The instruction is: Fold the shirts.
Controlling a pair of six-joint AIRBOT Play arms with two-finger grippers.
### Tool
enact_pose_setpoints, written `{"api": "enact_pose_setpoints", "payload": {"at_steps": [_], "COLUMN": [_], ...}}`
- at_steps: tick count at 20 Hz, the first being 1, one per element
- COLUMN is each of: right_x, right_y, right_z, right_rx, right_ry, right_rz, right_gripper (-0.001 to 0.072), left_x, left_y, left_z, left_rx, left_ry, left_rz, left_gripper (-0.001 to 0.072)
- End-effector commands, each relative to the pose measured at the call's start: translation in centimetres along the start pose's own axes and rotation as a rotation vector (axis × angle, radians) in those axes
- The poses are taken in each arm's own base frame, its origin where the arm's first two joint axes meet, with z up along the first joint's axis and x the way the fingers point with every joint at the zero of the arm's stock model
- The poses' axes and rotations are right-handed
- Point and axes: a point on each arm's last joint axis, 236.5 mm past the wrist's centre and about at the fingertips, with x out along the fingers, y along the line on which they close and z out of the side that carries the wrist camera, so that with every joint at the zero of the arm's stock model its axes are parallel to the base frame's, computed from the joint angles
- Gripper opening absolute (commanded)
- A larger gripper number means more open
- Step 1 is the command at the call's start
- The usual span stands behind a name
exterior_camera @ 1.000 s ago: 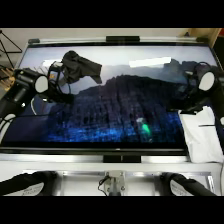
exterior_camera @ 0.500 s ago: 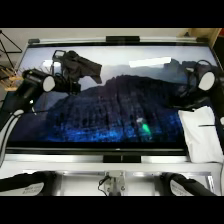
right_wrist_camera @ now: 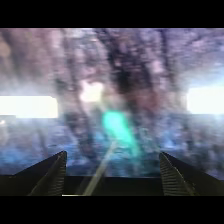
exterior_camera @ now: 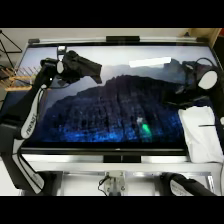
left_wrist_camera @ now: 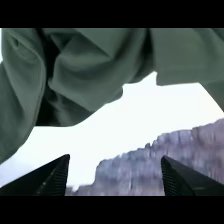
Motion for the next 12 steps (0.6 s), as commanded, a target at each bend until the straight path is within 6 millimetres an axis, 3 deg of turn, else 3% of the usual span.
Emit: {"api": "enact_pose_setpoints", "payload": {"at_steps": [1, 6, 7, 10, 11, 12], "right_x": [0.0, 0.0, 0.0, 0.0, 0.0, 0.0], "right_y": [1.5, 1.5, 1.5, 1.5, 1.5, 1.5], "right_z": [0.0, -0.1, -0.1, -0.3, -0.3, -0.4], "right_rx": [0.001, -0.002, -0.002, -0.002, -0.002, -0.002], "right_ry": [0.002, 0.003, 0.004, 0.011, 0.015, 0.017], "right_rz": [0.061, 0.062, 0.062, 0.064, 0.063, 0.064], "right_gripper": [0.0681, 0.0681, 0.0681, 0.0681, 0.0681, 0.0681], "left_x": [4.5, 6.8, 7.2, 7.8, 7.7, 7.5], "left_y": [0.7, 0.3, 0.5, 1.0, 1.1, 1.1], "left_z": [0.4, 2.0, 1.9, 2.0, 2.3, 2.7], "left_rx": [-0.146, -0.209, -0.212, -0.222, -0.23, -0.233], "left_ry": [-0.007, -0.102, -0.102, -0.115, -0.128, -0.143], "left_rz": [-0.073, -0.122, -0.119, -0.117, -0.118, -0.122], "left_gripper": [0.0661, 0.0641, 0.058, 0.0483, 0.0325, 0.0118]}}
